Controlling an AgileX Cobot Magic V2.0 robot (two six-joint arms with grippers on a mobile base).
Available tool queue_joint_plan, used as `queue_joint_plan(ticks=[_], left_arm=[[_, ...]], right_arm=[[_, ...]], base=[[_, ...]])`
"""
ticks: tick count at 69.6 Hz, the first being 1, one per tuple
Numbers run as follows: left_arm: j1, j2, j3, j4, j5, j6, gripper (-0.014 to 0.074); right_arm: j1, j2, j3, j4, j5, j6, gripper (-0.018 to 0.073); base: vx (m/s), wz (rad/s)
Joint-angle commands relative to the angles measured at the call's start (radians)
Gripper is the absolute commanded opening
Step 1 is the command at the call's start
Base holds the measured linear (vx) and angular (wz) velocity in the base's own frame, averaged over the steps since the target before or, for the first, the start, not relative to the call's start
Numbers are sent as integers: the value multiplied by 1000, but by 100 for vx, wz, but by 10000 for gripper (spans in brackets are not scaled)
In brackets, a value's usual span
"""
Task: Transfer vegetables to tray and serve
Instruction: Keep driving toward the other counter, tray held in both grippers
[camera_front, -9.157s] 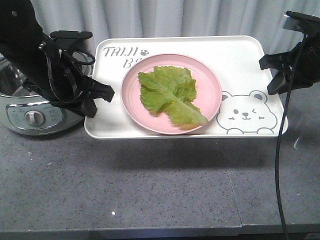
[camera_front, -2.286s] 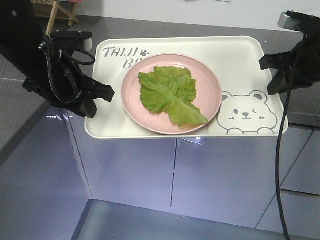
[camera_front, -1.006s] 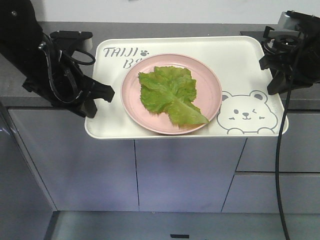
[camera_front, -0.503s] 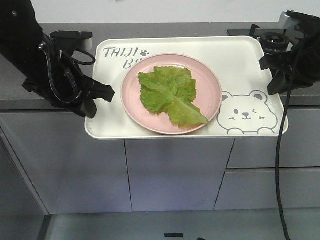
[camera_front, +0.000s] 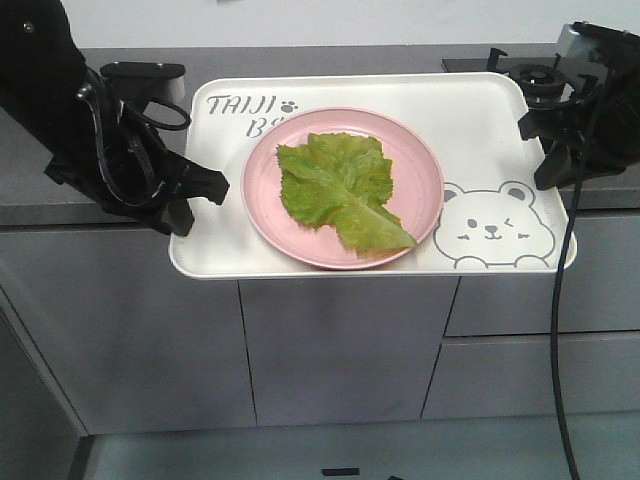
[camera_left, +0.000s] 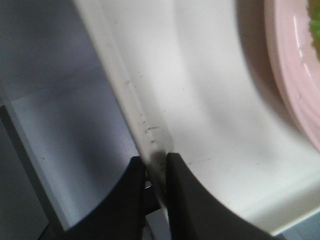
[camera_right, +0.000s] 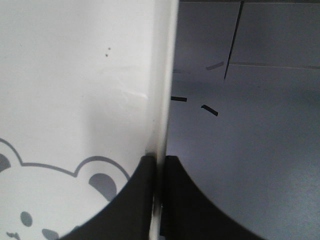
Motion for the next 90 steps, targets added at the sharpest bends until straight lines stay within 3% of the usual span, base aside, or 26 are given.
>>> queue_joint_plan(ticks=[1, 90], left_arm=[[-20, -53, -30, -71, -18, 28, -6], [-20, -53, -30, -71, -18, 28, -6]], right_arm=[[5, -57, -27, 74, 19, -15, -6], [5, -57, -27, 74, 19, -15, -6]], base=[[2, -6], [3, -6]])
